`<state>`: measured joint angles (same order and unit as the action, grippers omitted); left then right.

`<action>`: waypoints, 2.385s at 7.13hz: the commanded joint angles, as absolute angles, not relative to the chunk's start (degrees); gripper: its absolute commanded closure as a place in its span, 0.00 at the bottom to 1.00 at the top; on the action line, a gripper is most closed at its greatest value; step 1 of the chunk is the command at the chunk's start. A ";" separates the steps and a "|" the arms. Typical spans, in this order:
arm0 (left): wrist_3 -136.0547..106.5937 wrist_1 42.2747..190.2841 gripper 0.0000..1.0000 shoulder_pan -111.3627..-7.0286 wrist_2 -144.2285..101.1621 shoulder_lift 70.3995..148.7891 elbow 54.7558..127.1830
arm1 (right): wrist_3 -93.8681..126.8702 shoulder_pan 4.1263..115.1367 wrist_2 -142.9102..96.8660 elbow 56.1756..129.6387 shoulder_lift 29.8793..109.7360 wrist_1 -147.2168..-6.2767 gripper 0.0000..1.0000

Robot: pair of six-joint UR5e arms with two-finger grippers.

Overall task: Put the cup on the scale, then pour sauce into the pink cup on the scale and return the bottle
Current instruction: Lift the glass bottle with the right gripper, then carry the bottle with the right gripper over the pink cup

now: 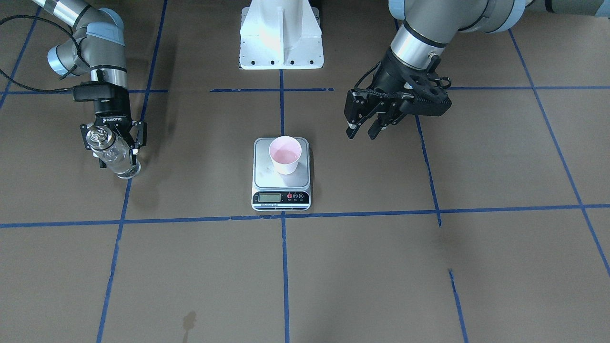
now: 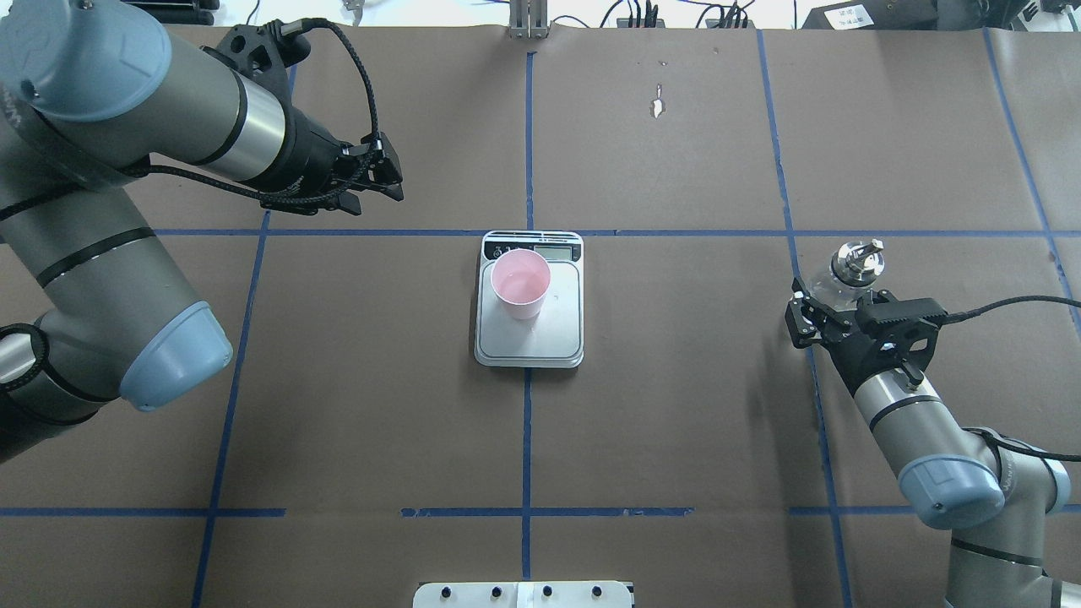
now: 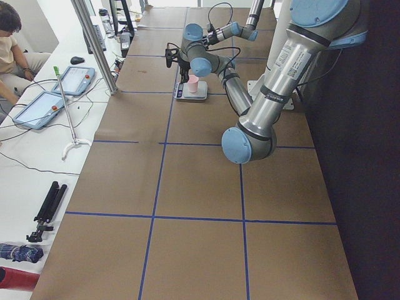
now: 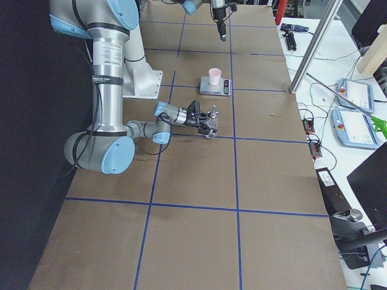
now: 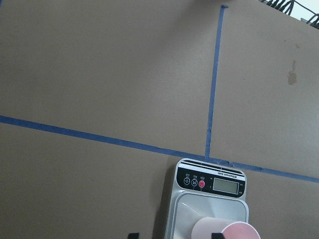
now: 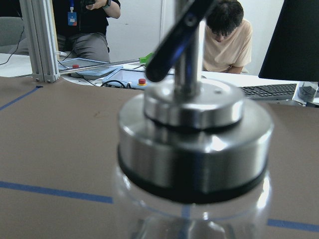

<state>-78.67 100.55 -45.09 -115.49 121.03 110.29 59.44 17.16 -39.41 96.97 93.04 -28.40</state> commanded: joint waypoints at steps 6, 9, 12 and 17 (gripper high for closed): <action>-78.84 100.55 0.43 -45.18 -115.58 121.03 110.30 | 54.67 18.63 -40.08 97.73 73.51 -47.59 1.00; -78.84 100.55 0.42 -45.26 -115.58 120.94 110.22 | 52.32 18.90 -41.13 97.82 73.21 -48.51 1.00; -78.75 100.55 0.43 -45.26 -115.58 120.94 110.22 | 39.57 18.90 -41.13 99.31 70.85 -48.87 1.00; -78.40 100.55 0.43 -45.53 -115.58 120.85 110.30 | 38.50 18.02 -39.90 102.99 62.85 -81.85 1.00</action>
<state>-78.41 100.55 -45.37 -115.58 120.85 110.26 38.94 18.25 -39.81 101.42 64.27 -72.72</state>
